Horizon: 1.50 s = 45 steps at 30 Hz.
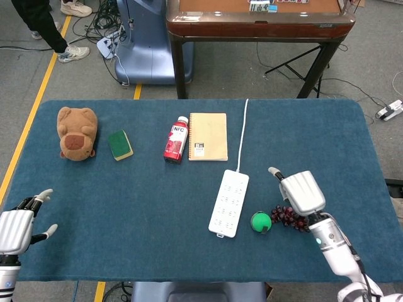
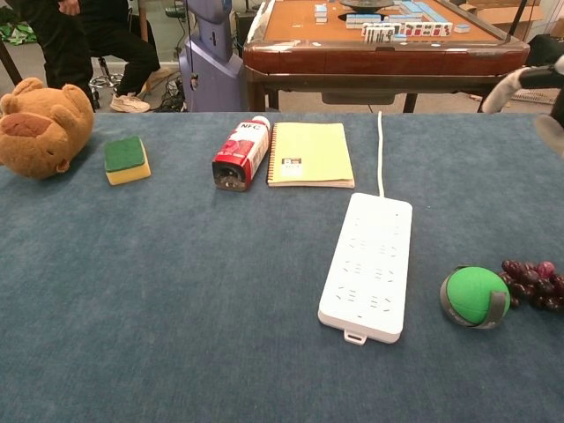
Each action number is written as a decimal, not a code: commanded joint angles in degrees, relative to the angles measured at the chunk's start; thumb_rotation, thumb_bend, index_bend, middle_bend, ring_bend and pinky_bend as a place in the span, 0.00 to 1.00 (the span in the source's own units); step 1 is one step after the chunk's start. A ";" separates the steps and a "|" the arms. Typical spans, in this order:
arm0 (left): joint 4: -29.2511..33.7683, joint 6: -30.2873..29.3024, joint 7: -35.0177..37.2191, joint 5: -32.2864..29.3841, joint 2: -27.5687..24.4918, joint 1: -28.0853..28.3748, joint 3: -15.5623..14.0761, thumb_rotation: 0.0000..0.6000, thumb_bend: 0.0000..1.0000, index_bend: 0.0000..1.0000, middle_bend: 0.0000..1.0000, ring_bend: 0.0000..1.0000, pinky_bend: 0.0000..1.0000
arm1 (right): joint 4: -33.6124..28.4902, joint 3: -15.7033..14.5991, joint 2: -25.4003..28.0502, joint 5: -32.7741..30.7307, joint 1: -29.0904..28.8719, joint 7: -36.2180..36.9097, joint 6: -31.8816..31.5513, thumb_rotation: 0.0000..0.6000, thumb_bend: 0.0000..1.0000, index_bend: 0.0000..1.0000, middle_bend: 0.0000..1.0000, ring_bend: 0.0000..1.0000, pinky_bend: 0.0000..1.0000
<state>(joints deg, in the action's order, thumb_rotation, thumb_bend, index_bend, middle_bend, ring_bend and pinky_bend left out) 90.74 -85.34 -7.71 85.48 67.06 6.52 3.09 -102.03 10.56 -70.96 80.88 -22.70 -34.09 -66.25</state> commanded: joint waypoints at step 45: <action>-0.05 1.48 0.74 -4.06 -1.35 -0.54 0.92 1.00 0.17 0.24 0.33 0.32 0.57 | 14.72 -2.95 -17.56 -23.38 -16.94 -10.67 10.81 1.00 0.76 0.31 1.00 1.00 1.00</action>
<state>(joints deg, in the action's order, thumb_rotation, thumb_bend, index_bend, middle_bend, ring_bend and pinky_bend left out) 90.70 -83.84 -6.96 81.41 65.71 5.98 4.00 -87.37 7.65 -88.46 57.55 -39.59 -44.80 -55.43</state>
